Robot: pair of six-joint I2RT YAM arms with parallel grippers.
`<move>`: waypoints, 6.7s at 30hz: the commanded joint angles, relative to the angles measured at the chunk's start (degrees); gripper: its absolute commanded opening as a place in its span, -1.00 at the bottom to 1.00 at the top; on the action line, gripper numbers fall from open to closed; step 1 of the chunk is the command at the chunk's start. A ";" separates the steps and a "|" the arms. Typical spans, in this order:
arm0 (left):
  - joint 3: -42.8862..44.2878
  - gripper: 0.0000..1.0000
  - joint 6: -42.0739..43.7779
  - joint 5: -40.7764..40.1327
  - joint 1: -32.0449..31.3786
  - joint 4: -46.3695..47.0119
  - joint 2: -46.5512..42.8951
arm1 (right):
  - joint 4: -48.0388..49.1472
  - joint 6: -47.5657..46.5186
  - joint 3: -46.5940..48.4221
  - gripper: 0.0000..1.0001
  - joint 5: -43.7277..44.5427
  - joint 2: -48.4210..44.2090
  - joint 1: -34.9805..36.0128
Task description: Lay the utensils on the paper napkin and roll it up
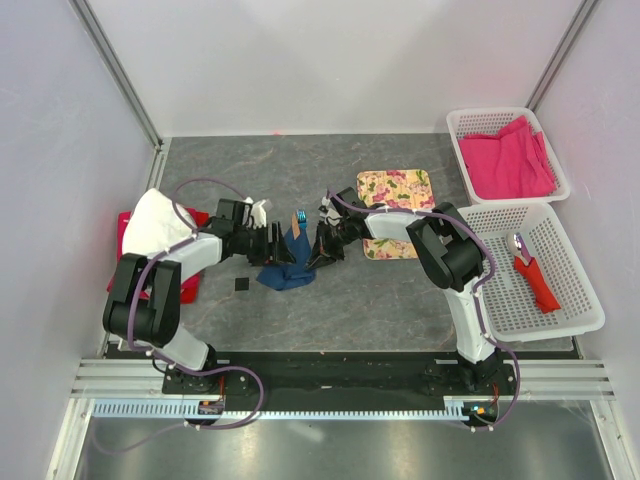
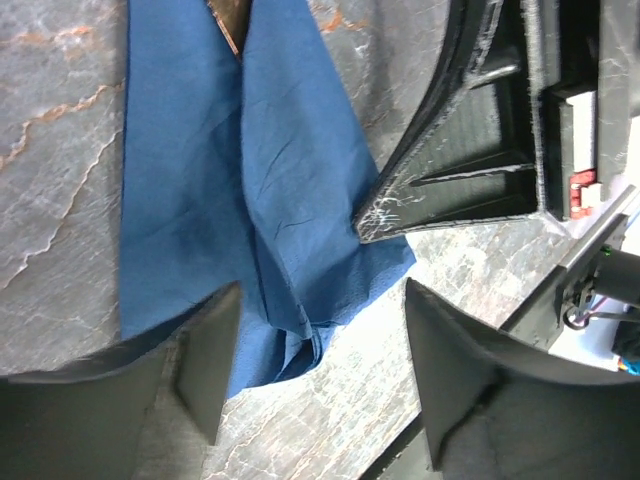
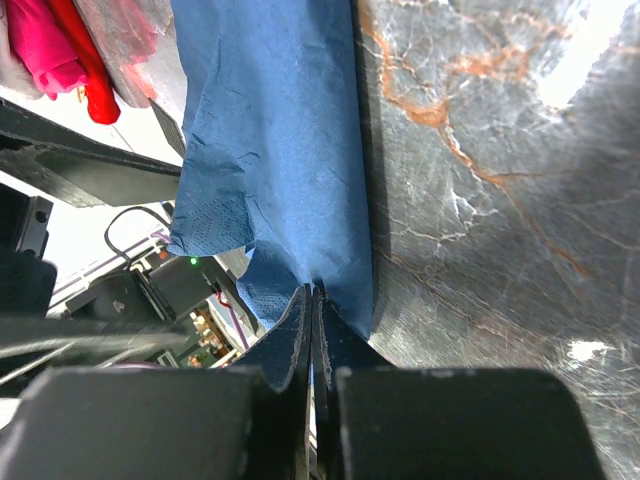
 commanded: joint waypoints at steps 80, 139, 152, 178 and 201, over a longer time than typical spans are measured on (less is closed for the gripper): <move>7.17 -0.96 7.09 -11.45 -1.22 -9.70 7.89 | -5.98 -11.20 7.70 -0.63 2.31 -5.35 1.08; 6.38 -0.74 0.14 -1.69 -5.26 -2.84 9.11 | -8.96 -11.81 11.75 -0.90 16.20 7.84 3.80; 7.08 -0.85 0.49 -5.73 -5.26 -6.01 14.31 | -8.88 -10.67 13.51 -0.67 11.89 2.40 3.54; 9.02 -0.48 8.05 -3.90 -4.47 -11.28 5.97 | -8.61 -11.81 10.26 -0.78 15.85 7.05 3.19; 4.18 0.72 4.01 -2.05 10.74 -10.92 8.14 | -8.44 -9.88 9.82 -0.84 15.58 8.80 2.66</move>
